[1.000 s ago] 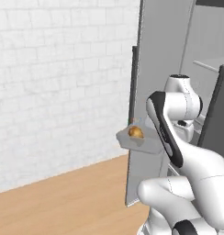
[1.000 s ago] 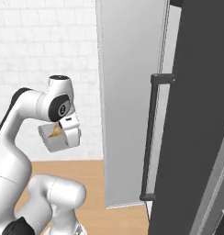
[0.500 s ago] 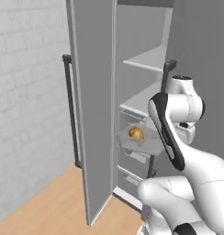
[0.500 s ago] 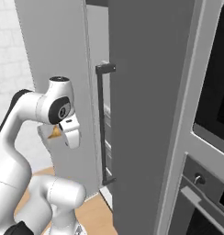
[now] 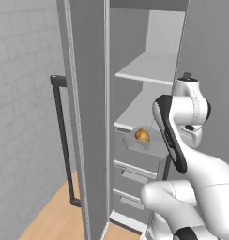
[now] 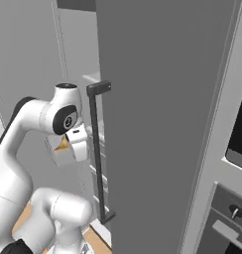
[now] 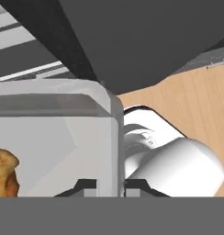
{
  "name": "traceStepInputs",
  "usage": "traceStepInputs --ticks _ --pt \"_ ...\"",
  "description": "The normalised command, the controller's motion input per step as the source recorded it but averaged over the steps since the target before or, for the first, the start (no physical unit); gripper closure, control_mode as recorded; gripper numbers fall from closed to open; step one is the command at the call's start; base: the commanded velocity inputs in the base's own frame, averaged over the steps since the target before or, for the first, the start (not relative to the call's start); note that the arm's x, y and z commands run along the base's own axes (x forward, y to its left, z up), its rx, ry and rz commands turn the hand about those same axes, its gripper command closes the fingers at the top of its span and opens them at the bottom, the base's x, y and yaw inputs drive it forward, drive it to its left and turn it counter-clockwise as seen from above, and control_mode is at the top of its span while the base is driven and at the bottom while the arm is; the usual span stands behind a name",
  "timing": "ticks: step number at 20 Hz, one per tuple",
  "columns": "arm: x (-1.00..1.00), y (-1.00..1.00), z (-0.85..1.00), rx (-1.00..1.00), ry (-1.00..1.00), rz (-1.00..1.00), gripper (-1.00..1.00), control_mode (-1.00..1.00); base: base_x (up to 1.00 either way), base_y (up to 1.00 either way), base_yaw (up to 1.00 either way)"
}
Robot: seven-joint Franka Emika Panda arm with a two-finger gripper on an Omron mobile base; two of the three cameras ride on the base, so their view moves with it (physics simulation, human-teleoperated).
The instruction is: Take the meat container that has the chicken drumstick and place it on the second highest rack of the freezer. Then take the vegetable container that has the onion and lime and place it on the highest rack of the freezer.
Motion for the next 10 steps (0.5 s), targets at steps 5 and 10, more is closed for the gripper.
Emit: traceStepInputs --ticks 5,10 --pt "0.0 0.0 0.0 0.0 0.0 0.0 1.0 1.0 0.39 -0.01 -0.04" --pt "0.0 0.0 0.0 0.0 0.0 0.0 1.0 1.0 0.02 0.56 -0.28"
